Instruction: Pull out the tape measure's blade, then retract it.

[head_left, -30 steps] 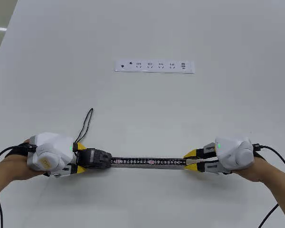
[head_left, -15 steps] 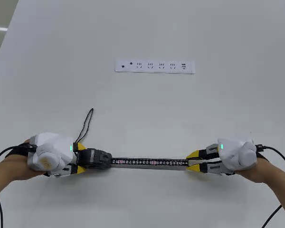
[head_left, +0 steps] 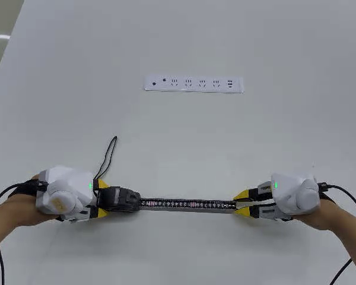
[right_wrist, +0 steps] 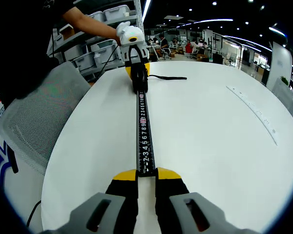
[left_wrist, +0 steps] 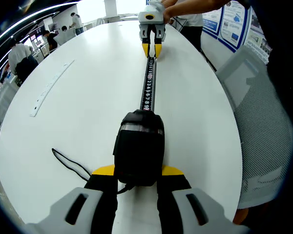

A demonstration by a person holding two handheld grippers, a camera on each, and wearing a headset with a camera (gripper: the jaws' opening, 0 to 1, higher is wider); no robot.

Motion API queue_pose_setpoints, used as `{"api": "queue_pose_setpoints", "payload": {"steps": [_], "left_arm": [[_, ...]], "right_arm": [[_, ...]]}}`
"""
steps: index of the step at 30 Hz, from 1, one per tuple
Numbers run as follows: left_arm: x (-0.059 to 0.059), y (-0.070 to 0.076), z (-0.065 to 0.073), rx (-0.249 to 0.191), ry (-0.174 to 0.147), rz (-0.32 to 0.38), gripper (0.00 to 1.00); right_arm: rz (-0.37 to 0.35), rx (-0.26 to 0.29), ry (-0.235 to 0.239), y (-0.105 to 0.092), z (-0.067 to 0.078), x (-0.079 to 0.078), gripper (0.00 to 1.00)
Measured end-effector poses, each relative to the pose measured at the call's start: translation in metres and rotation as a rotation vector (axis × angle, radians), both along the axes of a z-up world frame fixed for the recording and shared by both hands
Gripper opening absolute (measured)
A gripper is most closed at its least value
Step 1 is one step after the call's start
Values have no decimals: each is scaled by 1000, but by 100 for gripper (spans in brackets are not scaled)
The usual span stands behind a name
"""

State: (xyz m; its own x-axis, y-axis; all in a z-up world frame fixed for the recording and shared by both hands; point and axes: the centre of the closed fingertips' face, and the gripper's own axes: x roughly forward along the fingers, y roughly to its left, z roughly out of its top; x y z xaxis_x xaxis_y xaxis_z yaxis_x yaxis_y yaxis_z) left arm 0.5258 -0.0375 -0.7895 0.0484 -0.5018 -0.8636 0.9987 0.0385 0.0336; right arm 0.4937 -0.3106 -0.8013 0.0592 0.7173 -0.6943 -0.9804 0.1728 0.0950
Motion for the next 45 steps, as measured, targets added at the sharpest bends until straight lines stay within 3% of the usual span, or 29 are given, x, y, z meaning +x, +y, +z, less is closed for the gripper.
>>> {"api": "queue_pose_setpoints", "payload": {"steps": [12,18,26,37,45], "left_arm": [[0,-1,0,6,6,-2,26],[0,-2,0,13,8,-3,27],[0,-2,0,17,1,-12,28],[-1,3,5,9,15,30,29],[-7,13,10,-3,17,72,40]], "right_arm": [[-29,3,-3,-2,0,0,13],[-38,-45,-1,-6,-11,-5,16],[-58,-29,-7,-5,-9,-5,17],[-95,-34,-4,-6,-6,-10,30],[-135,-46,-8,-9,1,-13,39]]}}
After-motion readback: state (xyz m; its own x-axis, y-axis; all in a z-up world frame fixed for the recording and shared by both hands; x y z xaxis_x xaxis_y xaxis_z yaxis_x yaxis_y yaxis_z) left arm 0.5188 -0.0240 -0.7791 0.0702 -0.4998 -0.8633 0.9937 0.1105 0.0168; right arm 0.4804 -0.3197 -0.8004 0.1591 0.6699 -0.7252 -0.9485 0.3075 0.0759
